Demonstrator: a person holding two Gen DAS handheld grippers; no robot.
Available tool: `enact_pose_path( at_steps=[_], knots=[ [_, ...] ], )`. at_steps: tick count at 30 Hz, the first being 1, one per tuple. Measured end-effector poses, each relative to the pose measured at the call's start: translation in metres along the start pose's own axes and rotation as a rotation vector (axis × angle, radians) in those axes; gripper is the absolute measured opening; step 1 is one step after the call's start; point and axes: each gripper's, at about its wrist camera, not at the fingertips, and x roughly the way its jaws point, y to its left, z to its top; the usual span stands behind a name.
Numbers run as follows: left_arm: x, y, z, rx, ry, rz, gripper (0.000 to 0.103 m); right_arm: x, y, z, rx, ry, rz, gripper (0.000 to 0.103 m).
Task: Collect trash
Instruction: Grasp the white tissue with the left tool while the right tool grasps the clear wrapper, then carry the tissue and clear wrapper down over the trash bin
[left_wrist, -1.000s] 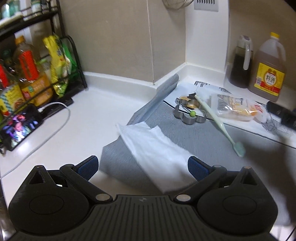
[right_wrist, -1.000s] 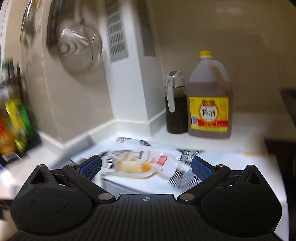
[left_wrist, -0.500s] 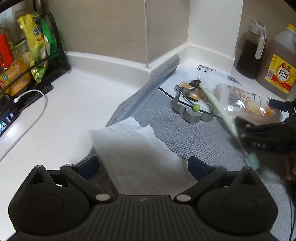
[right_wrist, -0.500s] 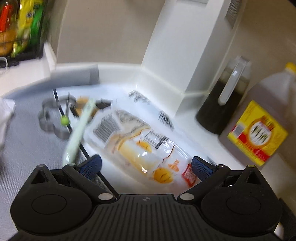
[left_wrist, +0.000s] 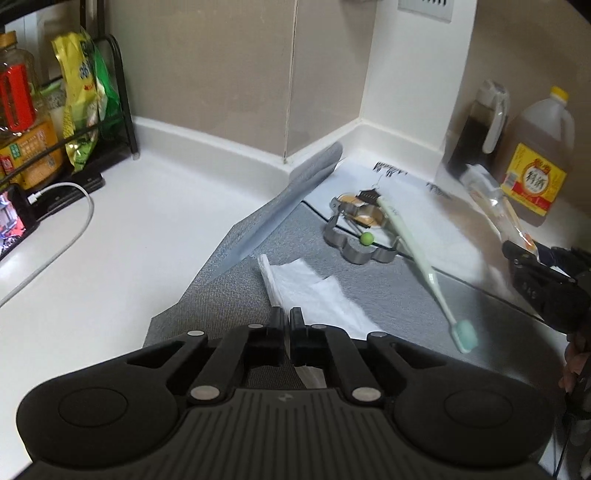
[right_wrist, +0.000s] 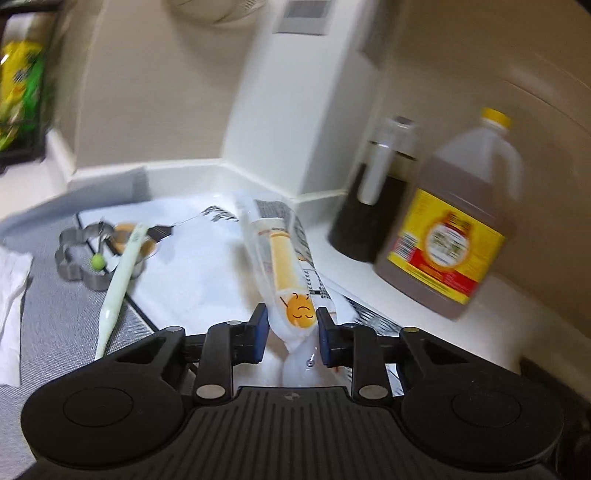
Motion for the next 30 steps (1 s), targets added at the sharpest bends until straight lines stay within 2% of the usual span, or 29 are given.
enact_pose_path(
  at_steps=[6,12,18,30],
  knots=[
    [-0.048,-0.002,-0.012,0.032,-0.121,-0.018,0.003,-0.048,-0.016,-0.007,0.076,-0.079,-0.027,0.026],
    [-0.093,0.002,-0.030,0.012,-0.195,-0.047,0.003,-0.101,-0.016,-0.013,0.103,-0.170,-0.023,0.026],
    [-0.128,0.003,-0.044,0.024,-0.241,-0.063,0.001,-0.155,-0.007,-0.022,0.112,-0.227,0.036,0.026],
    [-0.192,0.007,-0.090,0.028,-0.278,-0.116,0.001,-0.242,0.021,-0.045,0.085,-0.264,0.201,0.026]
  ],
)
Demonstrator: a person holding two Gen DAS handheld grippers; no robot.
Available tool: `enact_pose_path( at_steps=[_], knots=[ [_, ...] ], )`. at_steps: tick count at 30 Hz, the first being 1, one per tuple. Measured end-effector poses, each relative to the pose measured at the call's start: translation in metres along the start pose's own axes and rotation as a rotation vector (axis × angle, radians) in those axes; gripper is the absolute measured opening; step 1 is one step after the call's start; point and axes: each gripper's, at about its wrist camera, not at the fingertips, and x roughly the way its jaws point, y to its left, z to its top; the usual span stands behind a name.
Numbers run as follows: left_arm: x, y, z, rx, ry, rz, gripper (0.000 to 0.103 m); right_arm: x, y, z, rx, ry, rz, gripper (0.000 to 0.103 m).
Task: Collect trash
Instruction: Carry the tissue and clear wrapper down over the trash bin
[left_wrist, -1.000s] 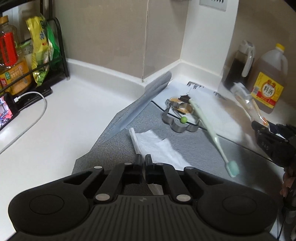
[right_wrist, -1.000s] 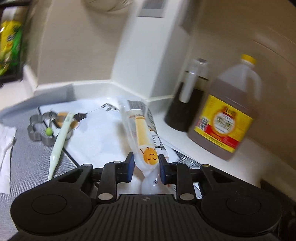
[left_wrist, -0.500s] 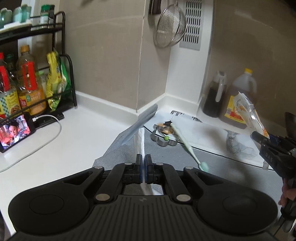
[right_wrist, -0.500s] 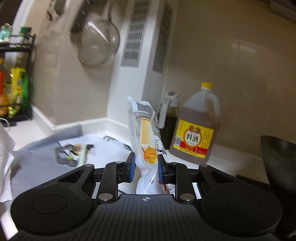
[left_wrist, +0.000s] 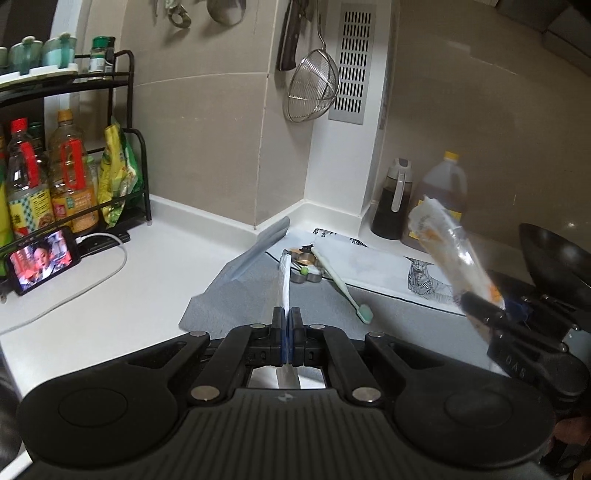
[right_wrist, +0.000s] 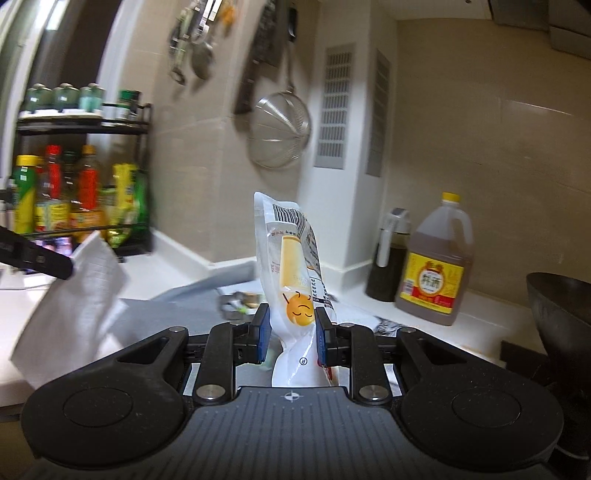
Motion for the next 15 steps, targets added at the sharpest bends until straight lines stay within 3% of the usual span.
enact_pose_path(
  at_steps=[8,15],
  knots=[
    [-0.048,0.006,-0.040,0.021,0.016,0.003,0.001,-0.048,0.030,-0.015,-0.029,0.027,0.131,0.026],
    [-0.067,0.010,-0.087,0.028,0.089,0.008,0.001,-0.083,0.060,-0.035,-0.067,0.078,0.236,0.026]
  ],
)
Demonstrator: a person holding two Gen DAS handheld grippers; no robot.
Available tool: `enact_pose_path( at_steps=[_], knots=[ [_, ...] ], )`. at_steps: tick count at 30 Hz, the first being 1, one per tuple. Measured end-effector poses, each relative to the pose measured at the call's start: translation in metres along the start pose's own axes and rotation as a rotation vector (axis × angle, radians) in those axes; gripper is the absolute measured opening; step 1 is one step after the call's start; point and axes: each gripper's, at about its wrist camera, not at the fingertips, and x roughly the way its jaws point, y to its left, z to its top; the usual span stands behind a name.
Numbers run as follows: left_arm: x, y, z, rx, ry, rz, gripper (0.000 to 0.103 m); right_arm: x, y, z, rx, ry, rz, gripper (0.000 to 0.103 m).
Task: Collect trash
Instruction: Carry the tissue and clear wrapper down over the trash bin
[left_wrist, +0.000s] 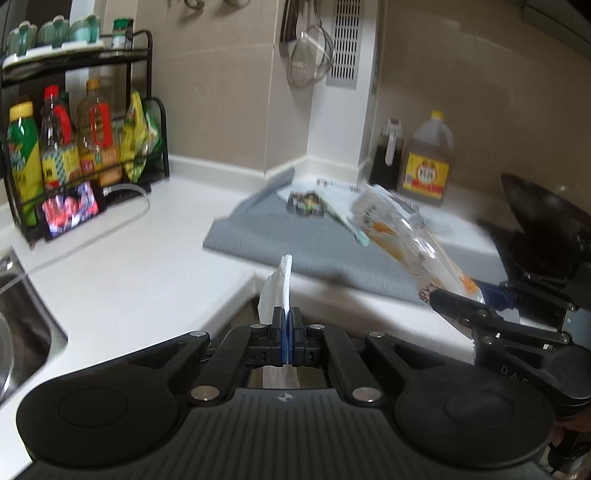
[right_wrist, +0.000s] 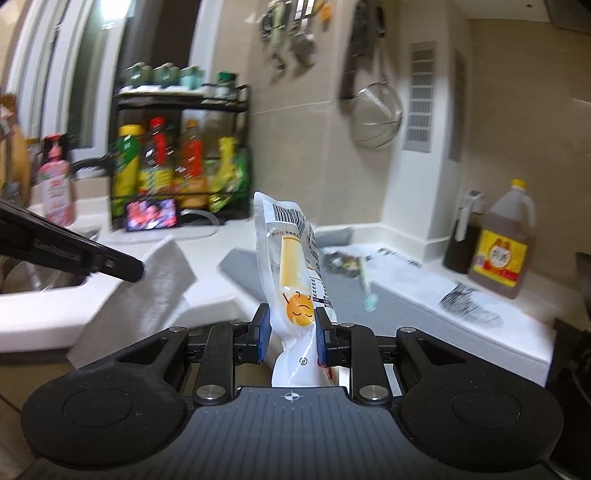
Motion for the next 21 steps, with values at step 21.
enact_pose_path(
  at_steps=[21],
  knots=[
    [0.007,0.006,-0.066,-0.027,0.146,0.015,0.001,-0.001,0.052,-0.057,-0.040,0.207,0.122,0.026]
  ],
)
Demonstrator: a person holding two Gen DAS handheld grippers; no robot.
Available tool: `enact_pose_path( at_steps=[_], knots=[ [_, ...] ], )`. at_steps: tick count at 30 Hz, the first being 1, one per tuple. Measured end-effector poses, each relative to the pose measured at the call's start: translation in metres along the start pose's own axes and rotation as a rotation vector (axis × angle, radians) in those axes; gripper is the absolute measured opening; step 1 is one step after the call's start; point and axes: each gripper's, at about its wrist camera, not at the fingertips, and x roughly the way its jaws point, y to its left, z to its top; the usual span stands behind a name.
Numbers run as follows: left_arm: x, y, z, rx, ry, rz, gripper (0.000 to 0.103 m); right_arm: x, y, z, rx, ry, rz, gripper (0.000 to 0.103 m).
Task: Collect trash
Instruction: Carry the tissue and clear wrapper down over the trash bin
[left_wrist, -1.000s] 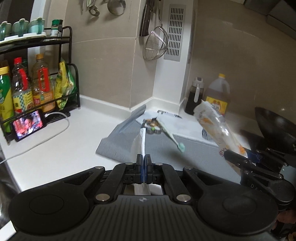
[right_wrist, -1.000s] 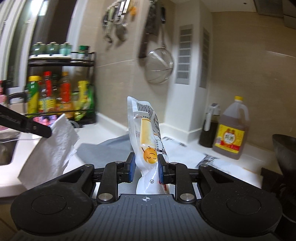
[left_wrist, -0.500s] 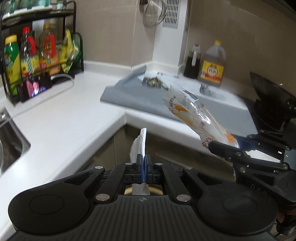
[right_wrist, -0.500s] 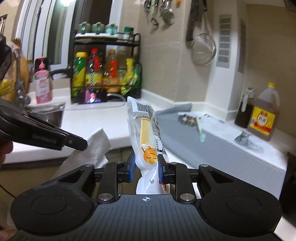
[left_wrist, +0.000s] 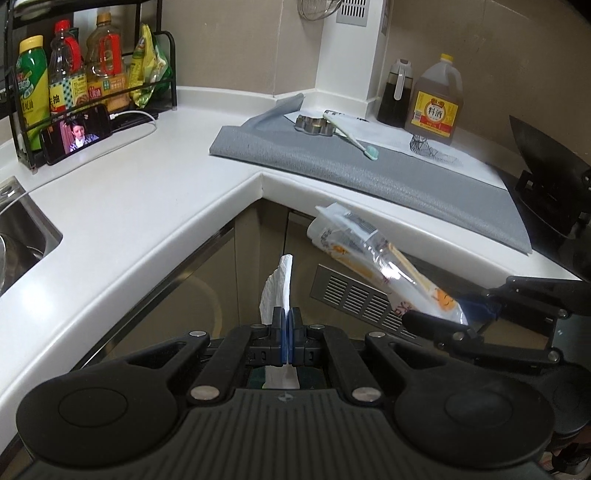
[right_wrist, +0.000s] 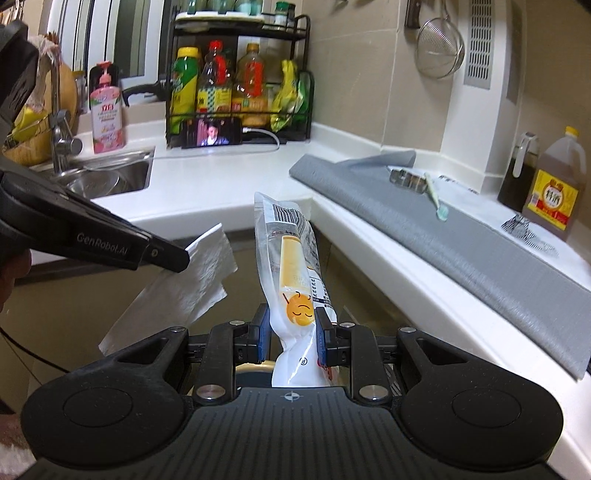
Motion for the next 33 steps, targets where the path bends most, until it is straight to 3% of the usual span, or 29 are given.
enact_pose_path(
  at_steps=[33],
  knots=[
    [0.035,-0.005,-0.022,-0.011,0.106,-0.001,0.001,0.030,0.004,-0.023,0.016,0.125,0.021,0.026]
  ],
)
